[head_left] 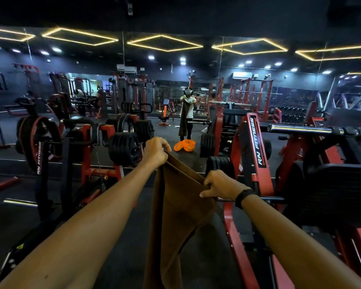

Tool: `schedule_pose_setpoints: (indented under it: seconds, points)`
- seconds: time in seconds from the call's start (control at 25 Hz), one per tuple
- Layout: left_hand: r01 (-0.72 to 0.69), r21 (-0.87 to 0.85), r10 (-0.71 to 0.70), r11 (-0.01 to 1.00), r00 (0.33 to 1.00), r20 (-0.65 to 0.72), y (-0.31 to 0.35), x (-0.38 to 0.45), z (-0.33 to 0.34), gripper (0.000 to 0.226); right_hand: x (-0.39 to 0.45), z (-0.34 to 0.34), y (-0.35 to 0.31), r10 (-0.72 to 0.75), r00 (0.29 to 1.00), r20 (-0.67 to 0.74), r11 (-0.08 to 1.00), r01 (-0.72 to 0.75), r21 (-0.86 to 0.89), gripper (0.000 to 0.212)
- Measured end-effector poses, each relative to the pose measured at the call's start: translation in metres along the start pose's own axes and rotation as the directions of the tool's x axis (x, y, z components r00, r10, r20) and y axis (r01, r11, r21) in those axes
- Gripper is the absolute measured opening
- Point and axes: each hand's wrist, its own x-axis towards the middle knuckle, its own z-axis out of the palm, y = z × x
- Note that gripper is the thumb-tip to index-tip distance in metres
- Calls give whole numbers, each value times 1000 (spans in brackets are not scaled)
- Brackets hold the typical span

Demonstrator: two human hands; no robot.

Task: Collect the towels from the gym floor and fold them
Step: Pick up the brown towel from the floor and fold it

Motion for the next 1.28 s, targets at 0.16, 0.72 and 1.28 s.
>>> schedule_pose_setpoints:
  seconds: [0.16, 0.72, 1.28]
  points:
    - [-3, -37, 2, 999, 1000, -4, -3, 1, -6, 18, -4, -5, 4, -24, 976, -218, 999, 18, -27, 37]
    - [7, 49, -21, 999, 960, 279, -13, -10, -4, 21, -6, -19, 4, 77, 967, -242, 997, -70, 38, 12]
    - [-56, 72, -19, 996, 644, 765, -45, -28, 11, 13, -19, -16, 29, 220, 973, -66, 937, -192, 291, 23]
